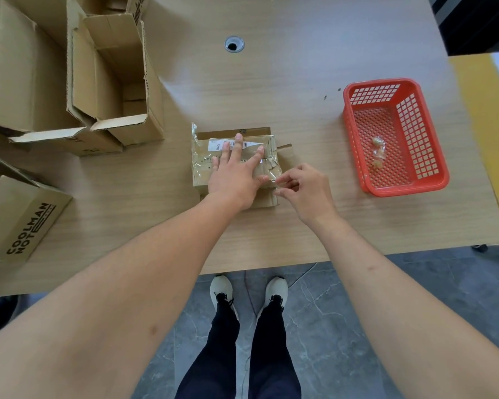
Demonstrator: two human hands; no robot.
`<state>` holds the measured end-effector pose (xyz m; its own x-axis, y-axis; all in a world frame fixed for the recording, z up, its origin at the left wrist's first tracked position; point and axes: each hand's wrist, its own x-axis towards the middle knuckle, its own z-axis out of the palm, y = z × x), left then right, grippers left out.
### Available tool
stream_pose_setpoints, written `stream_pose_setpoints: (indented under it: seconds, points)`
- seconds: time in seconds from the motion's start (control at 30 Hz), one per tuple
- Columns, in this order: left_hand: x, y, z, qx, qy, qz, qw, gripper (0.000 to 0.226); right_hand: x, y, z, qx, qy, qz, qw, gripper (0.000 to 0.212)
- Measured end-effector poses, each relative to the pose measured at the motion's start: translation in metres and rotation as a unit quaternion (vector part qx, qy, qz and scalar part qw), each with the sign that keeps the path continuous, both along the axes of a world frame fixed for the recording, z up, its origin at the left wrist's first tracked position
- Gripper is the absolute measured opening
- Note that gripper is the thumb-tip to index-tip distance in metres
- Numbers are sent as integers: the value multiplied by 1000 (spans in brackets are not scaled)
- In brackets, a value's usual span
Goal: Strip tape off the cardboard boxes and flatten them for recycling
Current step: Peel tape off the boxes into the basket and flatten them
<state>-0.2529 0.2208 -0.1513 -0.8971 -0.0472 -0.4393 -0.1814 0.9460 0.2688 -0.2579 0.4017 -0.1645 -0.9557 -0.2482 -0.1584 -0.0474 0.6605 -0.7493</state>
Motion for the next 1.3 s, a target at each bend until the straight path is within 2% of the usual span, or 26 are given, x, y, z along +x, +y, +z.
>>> stream_pose_setpoints:
  seconds: [0.13,0.3,0.43,0.57,0.63,0.7,0.8,0.93,1.03,1.13,1.23,1.3]
  points:
    - [0,-2,1,3,-1,2,1000,64,1,-7,-4,60,95,7,994,11]
    - [1,-3,-1,4,0,-5,1000,64,-4,-1,10,114,56,-47,991,9]
    - [1,-3,-3,3,3,-7,1000,64,-9,-1,15,-13,-32,-151,988,17]
    - [4,-5,-4,8,2,-14,1000,64,-13,-15,15,-148,-73,-312,936,17]
    - [5,-7,-4,8,5,-22,1000,64,-16,-23,13,-173,-70,-370,910,17]
    - [6,-10,-5,10,6,-31,999,65,-20,-27,10,-169,-61,-391,902,19]
    - [8,-13,-5,11,3,-39,999,65,-20,-29,11,-111,-12,-348,931,11]
    - [7,-13,-4,4,-2,-44,999,65,-10,-32,19,-11,99,-153,983,6]
    - [6,-13,-2,0,-9,-50,999,64,5,-33,13,39,161,-25,986,8]
    - [7,-14,1,2,-17,-53,998,66,16,-26,5,75,114,18,990,21]
    - [7,-14,4,8,-17,-54,998,66,22,-20,8,96,86,27,991,12]
    - [6,-15,6,27,-14,-45,999,64,21,-20,16,83,61,-11,995,6]
